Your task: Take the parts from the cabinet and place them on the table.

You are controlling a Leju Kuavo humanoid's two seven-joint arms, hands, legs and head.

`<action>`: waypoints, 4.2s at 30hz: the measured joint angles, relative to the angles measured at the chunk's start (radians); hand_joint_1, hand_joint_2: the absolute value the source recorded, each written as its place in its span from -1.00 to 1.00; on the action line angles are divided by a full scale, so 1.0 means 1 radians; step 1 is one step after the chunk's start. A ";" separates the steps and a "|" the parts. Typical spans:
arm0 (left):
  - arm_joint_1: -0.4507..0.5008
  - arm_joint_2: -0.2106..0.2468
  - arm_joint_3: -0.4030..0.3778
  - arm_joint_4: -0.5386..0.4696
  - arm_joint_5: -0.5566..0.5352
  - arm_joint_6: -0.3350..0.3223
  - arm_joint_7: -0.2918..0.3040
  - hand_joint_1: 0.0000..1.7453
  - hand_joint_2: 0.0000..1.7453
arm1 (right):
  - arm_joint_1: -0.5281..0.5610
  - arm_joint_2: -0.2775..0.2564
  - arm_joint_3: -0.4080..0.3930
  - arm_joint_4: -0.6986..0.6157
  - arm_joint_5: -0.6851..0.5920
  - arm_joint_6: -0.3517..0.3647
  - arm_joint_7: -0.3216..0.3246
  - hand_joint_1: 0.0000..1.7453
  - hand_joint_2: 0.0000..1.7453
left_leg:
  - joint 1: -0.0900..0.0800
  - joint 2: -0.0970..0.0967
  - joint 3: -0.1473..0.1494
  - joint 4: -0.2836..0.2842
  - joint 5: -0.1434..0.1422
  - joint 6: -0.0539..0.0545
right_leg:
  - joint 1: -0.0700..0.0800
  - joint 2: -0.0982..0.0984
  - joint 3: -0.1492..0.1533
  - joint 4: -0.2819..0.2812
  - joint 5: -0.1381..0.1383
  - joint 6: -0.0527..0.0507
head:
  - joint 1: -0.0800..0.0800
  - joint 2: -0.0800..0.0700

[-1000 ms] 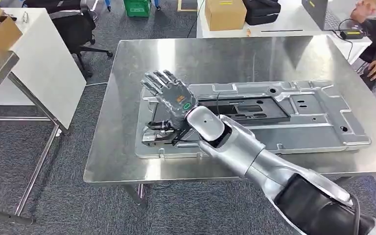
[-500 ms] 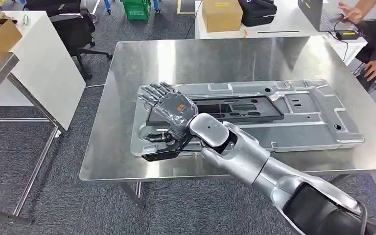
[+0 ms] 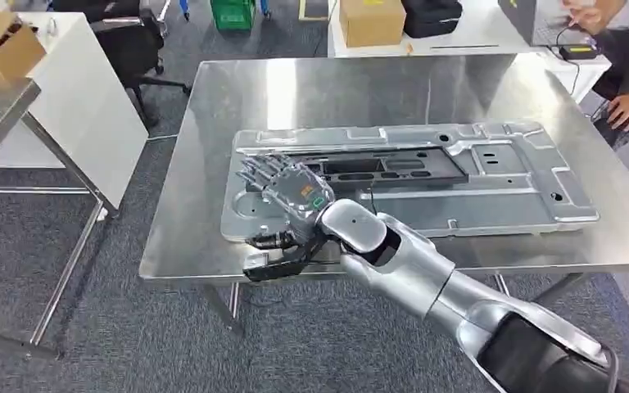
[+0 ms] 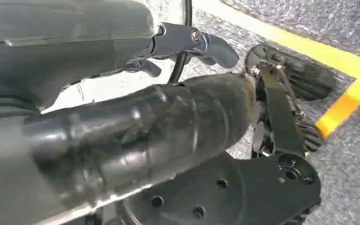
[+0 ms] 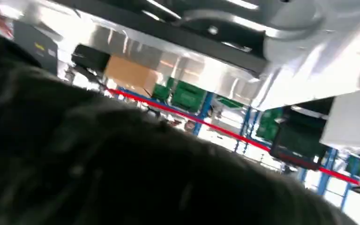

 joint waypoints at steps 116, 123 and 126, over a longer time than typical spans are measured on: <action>-0.045 0.005 -0.202 0.014 0.056 0.095 0.063 -1.00 -1.00 | 0.506 0.003 -0.179 0.831 -0.101 0.188 0.276 -1.00 1.00 | 0.027 0.001 -0.214 0.338 -0.093 -0.034 | 0.001 -0.062 0.024 0.027 -0.084 -0.029 | -0.002 0.000; -0.049 0.010 -0.212 0.014 0.057 0.097 0.062 -1.00 -1.00 | 0.509 0.006 -0.179 0.832 -0.096 0.188 0.250 -1.00 1.00 | -0.012 0.097 0.066 -0.017 -0.066 0.012 | 0.003 -0.160 -0.010 0.023 -0.026 -0.008 | 0.000 0.000; -0.043 0.015 -0.219 0.014 0.057 0.100 0.063 -1.00 -1.00 | 0.506 0.016 -0.180 0.831 -0.096 0.189 0.248 -1.00 1.00 | -0.011 0.060 0.060 -0.050 -0.018 0.030 | -0.010 -0.133 -0.009 0.019 -0.022 0.015 | -0.005 0.000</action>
